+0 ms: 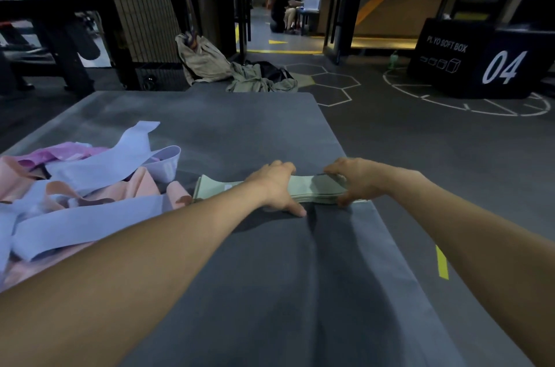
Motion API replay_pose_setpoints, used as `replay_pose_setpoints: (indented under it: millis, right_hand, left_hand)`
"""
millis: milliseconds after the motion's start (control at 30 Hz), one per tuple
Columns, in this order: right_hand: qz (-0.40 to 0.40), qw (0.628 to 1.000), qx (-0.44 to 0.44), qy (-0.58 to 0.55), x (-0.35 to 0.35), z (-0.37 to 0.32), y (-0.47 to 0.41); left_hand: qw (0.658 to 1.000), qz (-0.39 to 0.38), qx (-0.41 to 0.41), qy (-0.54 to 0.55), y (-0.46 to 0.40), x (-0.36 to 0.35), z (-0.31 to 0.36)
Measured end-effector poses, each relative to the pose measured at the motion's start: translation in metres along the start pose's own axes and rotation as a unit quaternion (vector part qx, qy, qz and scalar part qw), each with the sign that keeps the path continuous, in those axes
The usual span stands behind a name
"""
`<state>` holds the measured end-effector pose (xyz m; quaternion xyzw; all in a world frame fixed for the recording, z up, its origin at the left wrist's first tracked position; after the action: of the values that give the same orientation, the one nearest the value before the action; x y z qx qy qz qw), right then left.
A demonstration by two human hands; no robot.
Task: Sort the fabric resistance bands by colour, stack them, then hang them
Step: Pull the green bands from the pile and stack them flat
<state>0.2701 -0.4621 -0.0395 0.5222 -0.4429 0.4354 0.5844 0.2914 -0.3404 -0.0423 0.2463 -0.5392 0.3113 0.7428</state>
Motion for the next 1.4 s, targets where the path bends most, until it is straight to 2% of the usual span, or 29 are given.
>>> replay_pose_setpoints:
  millis: [400, 567, 700, 867, 1033, 1167, 1400]
  right_hand:
    - [0.002, 1.0, 0.002, -0.005, 0.0, -0.001, 0.002]
    - [0.052, 0.997, 0.024, -0.06, 0.013, -0.036, 0.008]
    - [0.093, 0.986, 0.057, -0.124, 0.023, -0.076, 0.015]
    - [0.081, 0.98, 0.053, -0.174, 0.033, -0.125, 0.019]
    - [0.095, 0.963, 0.078, -0.238, 0.059, -0.195, 0.035]
    - [0.105, 0.944, 0.114, -0.292, 0.075, -0.259, 0.043]
    - [0.084, 0.931, 0.163, -0.315, 0.088, -0.375, 0.043]
  left_hand:
    - [1.0, -0.002, 0.02, -0.009, -0.002, 0.002, 0.0]
    - [1.0, 0.004, 0.01, -0.022, 0.007, 0.006, 0.0]
    - [0.999, 0.039, 0.007, -0.014, 0.032, 0.023, -0.013]
    - [0.994, 0.1, 0.04, 0.016, 0.087, 0.048, -0.063]
    - [0.982, 0.174, 0.063, -0.025, 0.162, 0.096, -0.109]
    - [0.972, 0.21, 0.11, -0.005, 0.22, 0.125, -0.165]
    - [0.949, 0.239, 0.207, 0.02, 0.312, 0.147, -0.251]
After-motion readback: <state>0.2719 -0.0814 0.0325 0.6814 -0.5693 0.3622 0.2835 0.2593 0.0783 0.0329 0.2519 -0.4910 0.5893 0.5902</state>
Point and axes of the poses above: each hand's wrist, its own y-axis away from the middle knuckle, its own x-axis out of the back of the hand, z = x × y, the point moved 10 cm from there along -y, towards the middle knuckle, and after that the axes turned 12 degrees about -x, right-handed, at the moved point
